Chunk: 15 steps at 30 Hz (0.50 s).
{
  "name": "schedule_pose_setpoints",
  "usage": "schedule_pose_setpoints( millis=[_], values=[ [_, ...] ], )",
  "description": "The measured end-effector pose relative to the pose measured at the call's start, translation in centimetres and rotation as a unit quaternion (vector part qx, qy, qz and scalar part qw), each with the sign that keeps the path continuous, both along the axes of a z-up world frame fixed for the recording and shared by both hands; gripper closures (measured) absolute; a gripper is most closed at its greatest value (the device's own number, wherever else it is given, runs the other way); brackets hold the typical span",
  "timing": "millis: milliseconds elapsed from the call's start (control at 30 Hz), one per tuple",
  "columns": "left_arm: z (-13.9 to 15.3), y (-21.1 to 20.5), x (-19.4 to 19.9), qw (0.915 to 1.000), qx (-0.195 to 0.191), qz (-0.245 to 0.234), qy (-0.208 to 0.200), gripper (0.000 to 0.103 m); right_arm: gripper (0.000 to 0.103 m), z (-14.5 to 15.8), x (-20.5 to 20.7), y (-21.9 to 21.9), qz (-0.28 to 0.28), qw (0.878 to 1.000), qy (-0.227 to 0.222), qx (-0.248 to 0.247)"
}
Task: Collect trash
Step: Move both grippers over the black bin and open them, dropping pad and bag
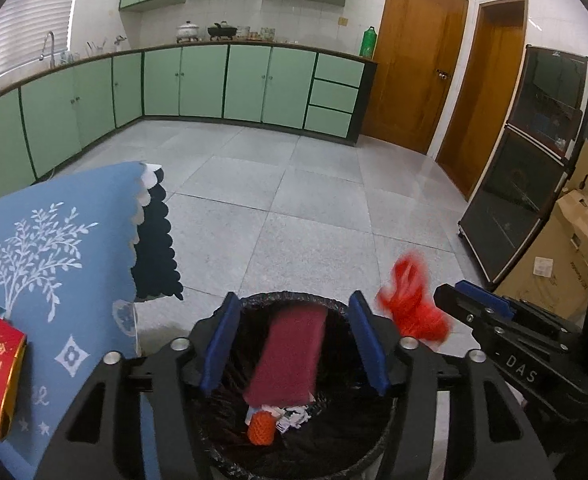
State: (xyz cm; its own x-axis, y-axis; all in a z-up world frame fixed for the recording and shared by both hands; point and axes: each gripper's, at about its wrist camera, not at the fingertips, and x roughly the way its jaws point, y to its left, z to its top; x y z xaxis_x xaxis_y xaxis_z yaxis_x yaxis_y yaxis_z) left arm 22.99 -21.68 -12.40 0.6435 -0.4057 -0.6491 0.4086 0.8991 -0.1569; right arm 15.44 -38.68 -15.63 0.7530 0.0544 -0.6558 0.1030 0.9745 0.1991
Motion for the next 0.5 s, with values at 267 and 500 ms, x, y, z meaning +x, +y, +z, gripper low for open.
schedule_pose_setpoints(
  millis=[267, 500],
  values=[
    [1.3, 1.5, -0.7, 0.9998, 0.005, 0.013, -0.013, 0.039, 0.027, 1.1, -1.1, 0.3, -0.023, 1.0, -0.015, -0.011],
    [4.0, 5.7, -3.0, 0.998, 0.006, 0.045, -0.043, 0.027, 0.011, 3.2, -2.9, 2.3, -0.019, 0.999, -0.039, -0.011]
  ],
)
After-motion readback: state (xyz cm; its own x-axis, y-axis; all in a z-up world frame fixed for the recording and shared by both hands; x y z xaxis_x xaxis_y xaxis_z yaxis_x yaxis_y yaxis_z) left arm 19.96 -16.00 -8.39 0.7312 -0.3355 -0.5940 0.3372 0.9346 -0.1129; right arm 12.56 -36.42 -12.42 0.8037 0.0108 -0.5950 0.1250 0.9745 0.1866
